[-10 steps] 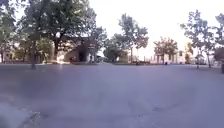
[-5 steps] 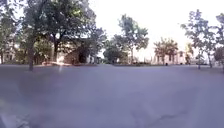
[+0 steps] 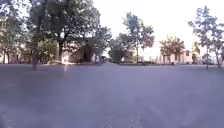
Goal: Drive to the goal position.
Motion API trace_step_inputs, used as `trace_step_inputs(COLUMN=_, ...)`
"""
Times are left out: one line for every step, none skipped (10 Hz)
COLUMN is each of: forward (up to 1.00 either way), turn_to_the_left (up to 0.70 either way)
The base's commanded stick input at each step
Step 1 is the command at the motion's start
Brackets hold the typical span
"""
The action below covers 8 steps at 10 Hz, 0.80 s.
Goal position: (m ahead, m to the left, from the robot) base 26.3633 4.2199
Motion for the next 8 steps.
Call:
trace_step_inputs(forward=0.5, turn_to_the_left=0.0)
trace_step_inputs(forward=0.5, turn_to_the_left=0.0)
trace_step_inputs(forward=0.5, turn_to_the_left=0.0)
trace_step_inputs(forward=0.5, turn_to_the_left=0.0)
trace_step_inputs(forward=0.5, turn_to_the_left=0.0)
trace_step_inputs(forward=0.5, turn_to_the_left=0.0)
trace_step_inputs(forward=0.5, turn_to_the_left=0.0)
trace_step_inputs(forward=0.5, turn_to_the_left=0.0)
